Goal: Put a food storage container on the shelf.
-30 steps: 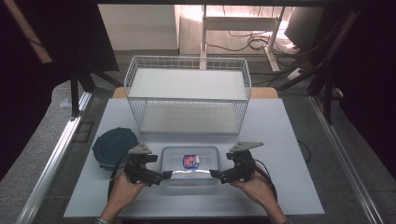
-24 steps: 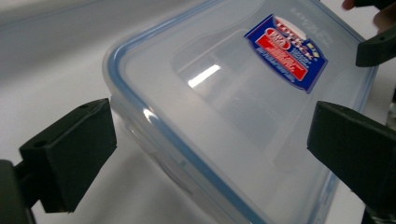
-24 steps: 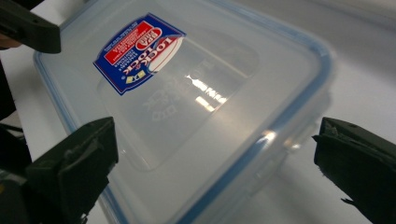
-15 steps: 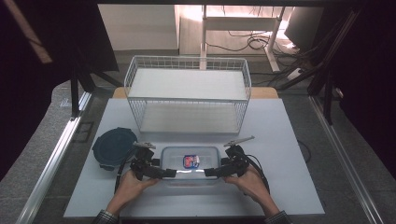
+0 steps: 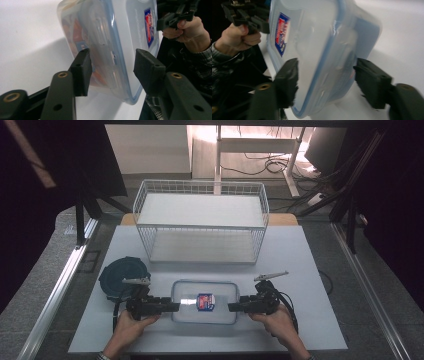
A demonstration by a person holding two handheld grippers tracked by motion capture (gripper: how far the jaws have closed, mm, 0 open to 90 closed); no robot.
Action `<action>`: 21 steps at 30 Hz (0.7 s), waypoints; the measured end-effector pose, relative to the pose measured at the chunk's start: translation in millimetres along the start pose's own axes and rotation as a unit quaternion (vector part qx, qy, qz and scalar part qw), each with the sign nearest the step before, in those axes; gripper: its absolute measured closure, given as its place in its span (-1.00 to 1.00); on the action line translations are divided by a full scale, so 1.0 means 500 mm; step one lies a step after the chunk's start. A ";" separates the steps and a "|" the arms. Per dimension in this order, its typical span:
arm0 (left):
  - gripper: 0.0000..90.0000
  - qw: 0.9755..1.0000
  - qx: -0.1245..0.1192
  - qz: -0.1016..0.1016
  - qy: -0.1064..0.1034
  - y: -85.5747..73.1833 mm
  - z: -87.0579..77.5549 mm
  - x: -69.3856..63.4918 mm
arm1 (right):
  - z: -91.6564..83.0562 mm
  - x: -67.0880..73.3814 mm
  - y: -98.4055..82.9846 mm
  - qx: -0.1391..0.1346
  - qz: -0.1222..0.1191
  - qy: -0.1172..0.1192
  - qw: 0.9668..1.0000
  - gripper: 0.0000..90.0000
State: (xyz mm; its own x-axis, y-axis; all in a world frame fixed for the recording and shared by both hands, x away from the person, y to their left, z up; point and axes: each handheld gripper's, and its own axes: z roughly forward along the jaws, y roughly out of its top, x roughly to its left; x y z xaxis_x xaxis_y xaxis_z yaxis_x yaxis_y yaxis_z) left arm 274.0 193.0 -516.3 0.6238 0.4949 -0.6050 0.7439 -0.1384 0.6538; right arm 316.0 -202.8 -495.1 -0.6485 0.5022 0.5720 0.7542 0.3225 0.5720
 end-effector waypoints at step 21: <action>0.21 1.000 -0.017 -0.011 0.008 -0.005 0.003 -0.010 | -0.026 0.004 -0.009 -0.043 0.017 -0.007 0.999 0.14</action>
State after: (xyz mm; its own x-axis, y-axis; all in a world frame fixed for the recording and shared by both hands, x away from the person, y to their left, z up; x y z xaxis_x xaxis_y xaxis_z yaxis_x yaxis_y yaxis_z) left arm 269.4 189.7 -515.6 0.6038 0.5116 -0.6113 0.7478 -0.0980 0.6566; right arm 310.0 -213.5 -489.0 -0.6206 0.5236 0.5837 0.7638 0.2351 0.6012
